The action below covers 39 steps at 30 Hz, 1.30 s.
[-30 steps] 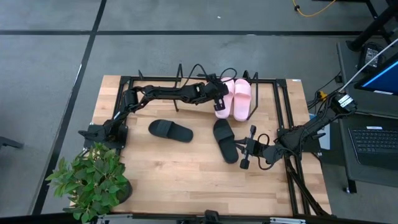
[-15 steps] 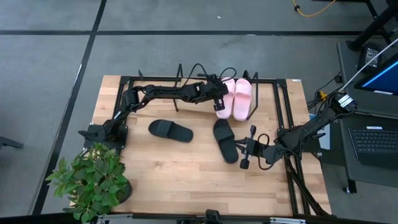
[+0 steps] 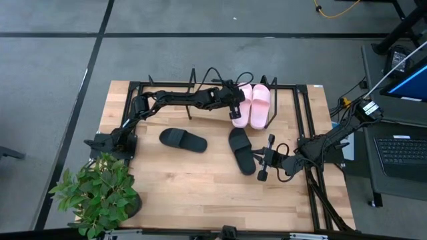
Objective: Pick and place slides into the shelf
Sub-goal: Put the pink slide on the shelf, then put the left black slide on the shelf
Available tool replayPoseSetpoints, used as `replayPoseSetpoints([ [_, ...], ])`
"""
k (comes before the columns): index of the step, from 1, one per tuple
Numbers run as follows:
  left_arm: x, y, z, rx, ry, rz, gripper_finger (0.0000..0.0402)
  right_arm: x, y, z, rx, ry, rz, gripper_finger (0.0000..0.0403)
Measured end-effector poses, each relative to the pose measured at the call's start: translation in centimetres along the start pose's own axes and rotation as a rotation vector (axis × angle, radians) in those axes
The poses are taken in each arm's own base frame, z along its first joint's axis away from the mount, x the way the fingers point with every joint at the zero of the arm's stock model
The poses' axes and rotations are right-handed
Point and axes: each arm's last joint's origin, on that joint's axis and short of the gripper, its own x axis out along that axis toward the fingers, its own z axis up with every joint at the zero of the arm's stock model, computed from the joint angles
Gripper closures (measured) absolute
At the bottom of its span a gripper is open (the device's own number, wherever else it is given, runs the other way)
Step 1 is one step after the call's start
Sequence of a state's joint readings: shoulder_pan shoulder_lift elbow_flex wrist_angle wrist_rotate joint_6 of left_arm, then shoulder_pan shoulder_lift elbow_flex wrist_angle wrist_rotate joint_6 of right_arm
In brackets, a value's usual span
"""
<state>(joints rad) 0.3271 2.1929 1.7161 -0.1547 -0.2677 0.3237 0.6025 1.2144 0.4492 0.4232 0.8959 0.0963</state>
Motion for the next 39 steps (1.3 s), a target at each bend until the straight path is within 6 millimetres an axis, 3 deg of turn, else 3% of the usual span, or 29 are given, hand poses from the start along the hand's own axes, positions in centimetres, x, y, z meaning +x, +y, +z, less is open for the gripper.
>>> replayPoseSetpoints([
  [9,0.0,-0.1,0.0,0.002,0.002,-0.003,0.0298,0.0,0.0,0.0,0.002,0.000,0.000,0.0397],
  [15,0.0,-0.2,-0.2,0.008,0.020,-0.007,0.0268,0.0,0.0,0.0,0.003,0.000,0.000,0.0397],
  [30,-0.9,-2.9,0.6,0.207,0.036,0.053,0.0258,0.0,0.0,0.0,0.003,0.000,0.000,0.0397],
  [39,-1.5,-2.5,0.9,0.237,0.080,0.148,0.0258,0.0,0.0,0.0,0.002,0.000,0.001,0.0397],
])
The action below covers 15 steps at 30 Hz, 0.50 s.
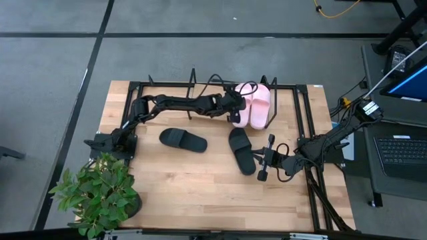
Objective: Pick and place slides into the shelf
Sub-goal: Put the left black slide on the shelf
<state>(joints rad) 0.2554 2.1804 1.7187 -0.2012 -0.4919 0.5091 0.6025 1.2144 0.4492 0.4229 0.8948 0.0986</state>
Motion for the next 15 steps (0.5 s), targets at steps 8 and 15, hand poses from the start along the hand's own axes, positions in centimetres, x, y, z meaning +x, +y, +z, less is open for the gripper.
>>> replayPoseSetpoints([
  [8,-4.3,2.3,1.6,-0.004,-0.051,-0.035,0.0258,0.0,0.0,-0.1,-0.006,0.004,0.000,0.0397],
  [15,-8.8,6.2,2.6,-0.176,-0.171,-0.106,0.0258,0.0,0.0,0.0,-0.028,0.000,0.000,0.0397],
])
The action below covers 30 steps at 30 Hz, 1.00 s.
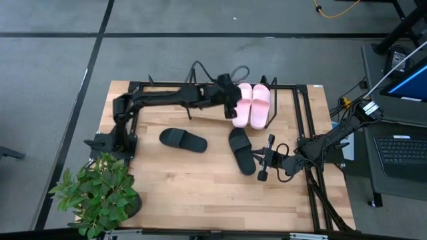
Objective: Pick and place slides into the shelf
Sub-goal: Put the left black slide on the shelf
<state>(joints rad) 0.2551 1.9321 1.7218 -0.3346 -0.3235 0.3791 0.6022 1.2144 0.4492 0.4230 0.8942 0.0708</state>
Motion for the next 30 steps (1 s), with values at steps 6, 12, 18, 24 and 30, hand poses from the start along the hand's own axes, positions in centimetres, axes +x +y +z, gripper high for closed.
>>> replayPoseSetpoints([
  [6,-2.0,3.1,-1.1,-0.113,-0.021,-0.224,0.0258,0.0,0.0,0.0,-0.002,0.001,0.006,0.0397],
  [12,-4.1,2.8,-3.3,-0.129,-0.094,-0.227,0.0258,0.0,0.0,-0.2,-0.020,0.012,0.007,0.0397],
  [18,-7.8,1.3,-7.7,-0.214,-0.200,-0.201,0.0258,0.0,0.0,-0.2,-0.042,0.015,0.007,0.0397],
  [24,-11.1,-1.1,-12.3,-0.241,-0.350,-0.198,0.0258,0.0,0.0,-0.2,-0.047,0.016,0.008,0.0397],
  [30,-14.5,-0.9,-14.7,-0.254,-0.427,-0.171,0.0258,0.0,0.1,0.1,-0.022,-0.008,0.017,0.0397],
])
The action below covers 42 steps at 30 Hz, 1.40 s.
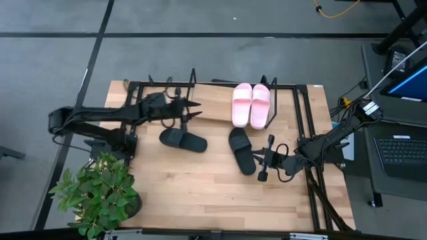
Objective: Pick and place slides into the shelf
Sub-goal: Put the left black slide on the shelf
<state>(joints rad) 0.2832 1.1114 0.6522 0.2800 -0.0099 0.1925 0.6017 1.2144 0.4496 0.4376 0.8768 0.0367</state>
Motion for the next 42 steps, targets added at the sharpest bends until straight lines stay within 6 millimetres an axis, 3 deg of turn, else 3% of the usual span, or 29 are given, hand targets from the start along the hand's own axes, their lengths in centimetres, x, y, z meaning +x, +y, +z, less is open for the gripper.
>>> replayPoseSetpoints([
  [14,-5.6,-0.1,-1.9,0.016,-0.056,-0.114,0.0258,1.3,-0.3,4.7,-0.129,-0.087,0.069,0.0397],
  [22,-7.9,-0.3,-2.9,0.015,-0.053,-0.113,0.0258,3.3,-2.1,6.9,-0.170,-0.030,0.128,0.0397],
  [31,-9.7,-1.0,-5.5,0.008,-0.004,-0.178,0.0258,5.1,-4.3,6.2,-0.145,0.008,0.150,0.0397],
  [42,-9.7,-1.4,-7.4,-0.106,0.123,-0.185,0.0258,5.2,-4.6,6.2,-0.146,0.009,0.143,0.0397],
])
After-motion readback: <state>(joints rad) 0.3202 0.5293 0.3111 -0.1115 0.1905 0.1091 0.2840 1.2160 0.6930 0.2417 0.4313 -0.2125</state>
